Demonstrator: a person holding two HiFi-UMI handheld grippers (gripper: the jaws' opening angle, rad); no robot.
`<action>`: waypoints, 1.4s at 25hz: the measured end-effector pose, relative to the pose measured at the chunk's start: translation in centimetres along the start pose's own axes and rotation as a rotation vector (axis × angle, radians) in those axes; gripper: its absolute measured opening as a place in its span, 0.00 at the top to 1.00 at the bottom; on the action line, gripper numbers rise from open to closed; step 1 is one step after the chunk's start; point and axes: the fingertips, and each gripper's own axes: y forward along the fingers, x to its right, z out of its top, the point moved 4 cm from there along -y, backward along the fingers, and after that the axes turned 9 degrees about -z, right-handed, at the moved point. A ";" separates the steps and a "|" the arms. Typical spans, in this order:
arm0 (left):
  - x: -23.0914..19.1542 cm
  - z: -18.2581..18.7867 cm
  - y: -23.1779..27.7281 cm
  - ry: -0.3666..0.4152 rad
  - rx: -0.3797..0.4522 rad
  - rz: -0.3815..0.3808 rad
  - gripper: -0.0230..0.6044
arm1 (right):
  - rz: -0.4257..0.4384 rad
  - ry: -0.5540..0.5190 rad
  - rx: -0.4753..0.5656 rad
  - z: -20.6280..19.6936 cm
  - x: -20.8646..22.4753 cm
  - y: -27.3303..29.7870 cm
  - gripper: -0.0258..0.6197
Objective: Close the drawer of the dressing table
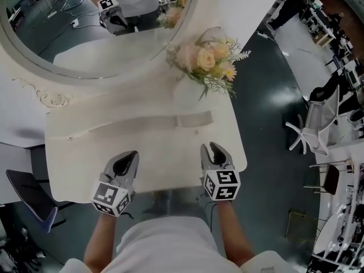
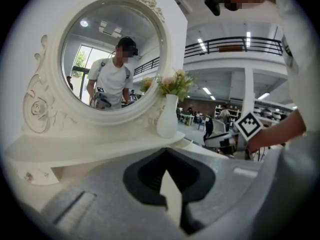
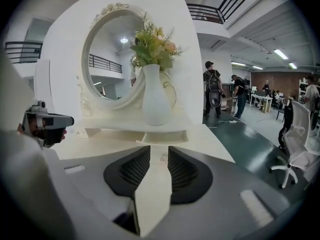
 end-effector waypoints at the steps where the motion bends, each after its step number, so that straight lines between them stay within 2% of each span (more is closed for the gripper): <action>1: -0.1 -0.4 0.2 -0.008 -0.009 0.002 0.96 | 0.002 0.005 -0.007 -0.2 0.1 0.5 0.81; 10: -1.3 -3.2 1.7 -0.058 -0.077 0.019 0.97 | 0.029 -0.014 -0.064 -2.1 0.2 5.7 0.81; 13: -1.8 -3.8 1.8 -0.068 -0.084 0.039 0.97 | 0.032 -0.004 -0.095 -2.8 0.2 7.5 0.81; 16: -2.0 -4.4 1.8 -0.121 -0.082 0.050 0.97 | 0.033 0.000 -0.117 -3.3 0.4 8.7 0.81; 19: -2.0 -4.6 2.0 -0.139 -0.083 0.048 0.97 | 0.036 -0.016 -0.135 -3.7 0.3 9.7 0.81; 35: -1.2 -5.3 3.0 -0.077 -0.142 0.038 0.97 | 0.010 -0.020 -0.133 -3.2 0.7 13.0 0.81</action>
